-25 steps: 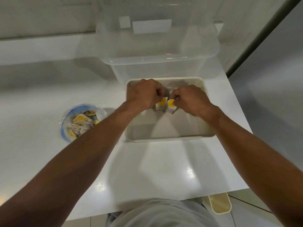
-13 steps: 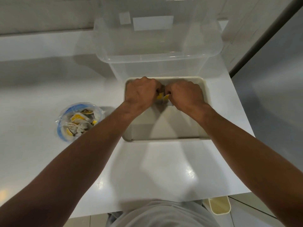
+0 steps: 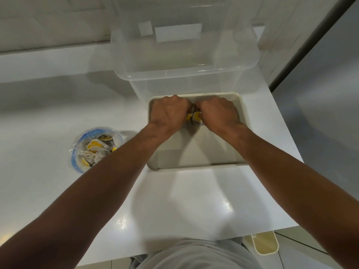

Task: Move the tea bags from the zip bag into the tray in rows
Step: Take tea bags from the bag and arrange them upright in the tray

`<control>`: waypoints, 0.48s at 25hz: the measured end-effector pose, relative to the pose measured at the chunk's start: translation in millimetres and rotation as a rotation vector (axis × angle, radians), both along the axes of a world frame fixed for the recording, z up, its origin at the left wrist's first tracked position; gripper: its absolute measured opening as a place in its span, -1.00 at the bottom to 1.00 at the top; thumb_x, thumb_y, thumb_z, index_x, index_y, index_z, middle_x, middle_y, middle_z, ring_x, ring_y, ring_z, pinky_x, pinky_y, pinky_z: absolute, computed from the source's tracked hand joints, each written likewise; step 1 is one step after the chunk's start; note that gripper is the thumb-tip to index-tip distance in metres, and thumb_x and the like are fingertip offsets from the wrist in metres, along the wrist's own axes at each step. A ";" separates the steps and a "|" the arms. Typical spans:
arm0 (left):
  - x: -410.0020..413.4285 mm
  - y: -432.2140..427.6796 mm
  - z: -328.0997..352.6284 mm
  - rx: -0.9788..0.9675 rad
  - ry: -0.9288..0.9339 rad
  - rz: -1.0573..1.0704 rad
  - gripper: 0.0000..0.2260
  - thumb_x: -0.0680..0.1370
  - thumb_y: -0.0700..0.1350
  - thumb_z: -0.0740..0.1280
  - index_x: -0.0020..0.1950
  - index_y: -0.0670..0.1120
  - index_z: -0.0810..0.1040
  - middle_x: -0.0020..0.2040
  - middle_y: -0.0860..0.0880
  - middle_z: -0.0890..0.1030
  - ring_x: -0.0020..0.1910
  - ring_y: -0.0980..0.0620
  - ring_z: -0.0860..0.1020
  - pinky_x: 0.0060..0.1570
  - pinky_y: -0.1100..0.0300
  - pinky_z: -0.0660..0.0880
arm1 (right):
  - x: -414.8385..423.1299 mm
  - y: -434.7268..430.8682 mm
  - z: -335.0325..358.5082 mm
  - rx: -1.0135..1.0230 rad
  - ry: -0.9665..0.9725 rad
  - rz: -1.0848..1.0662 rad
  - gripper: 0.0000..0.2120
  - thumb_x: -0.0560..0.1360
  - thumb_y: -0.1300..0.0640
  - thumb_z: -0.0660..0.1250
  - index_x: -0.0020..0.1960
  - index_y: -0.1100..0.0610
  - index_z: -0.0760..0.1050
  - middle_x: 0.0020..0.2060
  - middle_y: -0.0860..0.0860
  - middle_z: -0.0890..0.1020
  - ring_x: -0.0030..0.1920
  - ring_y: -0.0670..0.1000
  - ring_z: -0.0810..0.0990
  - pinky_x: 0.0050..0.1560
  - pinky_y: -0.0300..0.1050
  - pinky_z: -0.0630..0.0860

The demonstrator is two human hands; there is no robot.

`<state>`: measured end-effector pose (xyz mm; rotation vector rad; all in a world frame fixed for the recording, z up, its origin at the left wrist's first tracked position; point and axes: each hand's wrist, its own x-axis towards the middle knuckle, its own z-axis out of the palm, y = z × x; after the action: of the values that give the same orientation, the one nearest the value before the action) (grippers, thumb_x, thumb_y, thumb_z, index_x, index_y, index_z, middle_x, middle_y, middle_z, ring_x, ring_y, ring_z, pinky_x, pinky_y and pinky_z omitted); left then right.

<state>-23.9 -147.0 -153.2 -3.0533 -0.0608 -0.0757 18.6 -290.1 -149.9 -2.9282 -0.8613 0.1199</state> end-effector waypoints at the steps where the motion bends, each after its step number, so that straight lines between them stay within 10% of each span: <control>1: 0.5 1.3 -1.4 0.018 0.009 -0.005 -0.79 0.58 -0.03 0.25 0.10 0.09 0.65 0.02 -0.04 0.66 0.00 -0.15 0.63 -0.21 0.13 0.34 | -0.1 0.9 0.5 0.000 -0.009 0.010 -0.82 0.56 0.18 0.20 0.08 0.09 0.55 -0.03 0.09 0.63 -0.14 0.10 0.53 -0.20 -0.08 0.36; 12: -28.5 16.6 7.0 0.093 -0.060 -0.102 -0.77 0.54 0.12 0.29 -0.01 0.02 0.64 -0.10 -0.01 0.64 -0.19 -0.10 0.64 -0.30 0.17 0.32 | -1.8 -17.6 -4.9 0.199 -0.121 -0.111 -0.85 0.49 -0.04 0.36 -0.07 0.01 0.47 -0.18 0.00 0.59 -0.23 0.12 0.57 -0.25 -0.11 0.44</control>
<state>-52.4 -130.4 -146.2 -2.9598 0.0925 -0.1720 16.8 -307.7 -154.9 -2.8098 -0.6787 -0.1438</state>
